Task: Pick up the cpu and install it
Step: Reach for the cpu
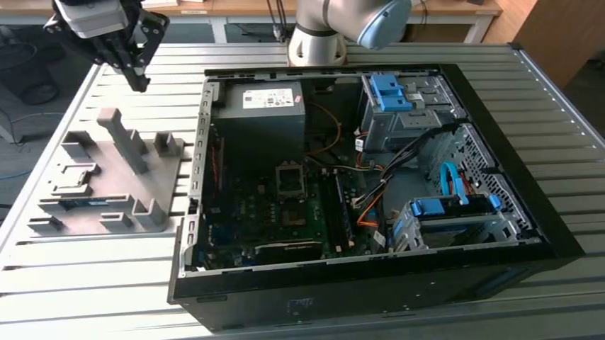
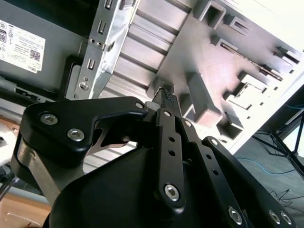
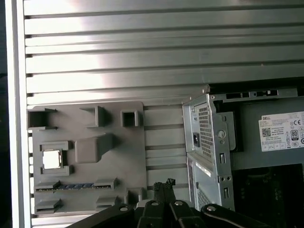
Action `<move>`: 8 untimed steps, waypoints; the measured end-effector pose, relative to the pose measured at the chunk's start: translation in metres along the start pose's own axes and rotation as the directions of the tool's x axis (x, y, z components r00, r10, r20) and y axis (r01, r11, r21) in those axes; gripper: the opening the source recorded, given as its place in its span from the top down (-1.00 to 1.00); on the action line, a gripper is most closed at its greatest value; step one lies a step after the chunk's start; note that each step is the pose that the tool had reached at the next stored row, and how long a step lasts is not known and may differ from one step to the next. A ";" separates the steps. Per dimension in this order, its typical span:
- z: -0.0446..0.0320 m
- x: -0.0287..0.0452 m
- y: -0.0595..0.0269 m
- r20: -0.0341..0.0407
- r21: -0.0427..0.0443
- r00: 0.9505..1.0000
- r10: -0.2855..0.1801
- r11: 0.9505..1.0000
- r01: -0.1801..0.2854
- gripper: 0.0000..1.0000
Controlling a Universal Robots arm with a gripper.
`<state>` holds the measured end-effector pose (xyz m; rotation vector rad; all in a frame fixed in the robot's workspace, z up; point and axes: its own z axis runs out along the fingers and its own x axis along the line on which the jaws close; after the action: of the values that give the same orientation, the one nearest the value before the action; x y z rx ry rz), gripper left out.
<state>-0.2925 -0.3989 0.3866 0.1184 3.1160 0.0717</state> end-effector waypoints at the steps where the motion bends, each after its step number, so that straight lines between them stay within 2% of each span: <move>1: 0.0002 0.0007 -0.0001 -0.012 0.001 1.000 0.000 1.000 0.000 0.80; 4: 0.0006 0.0026 -0.0002 -0.058 0.005 0.998 0.003 1.000 -0.003 0.80; 5: 0.0008 0.0030 -0.0003 -0.070 0.005 0.998 0.004 1.000 -0.003 0.80; 6: 0.0010 0.0035 -0.0003 -0.075 0.005 0.997 0.004 1.000 -0.004 0.80; 8: 0.0010 0.0069 -0.0006 -0.076 0.006 0.997 0.004 1.000 -0.004 0.80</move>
<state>-0.2994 -0.3990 0.3854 0.1246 3.1920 0.0693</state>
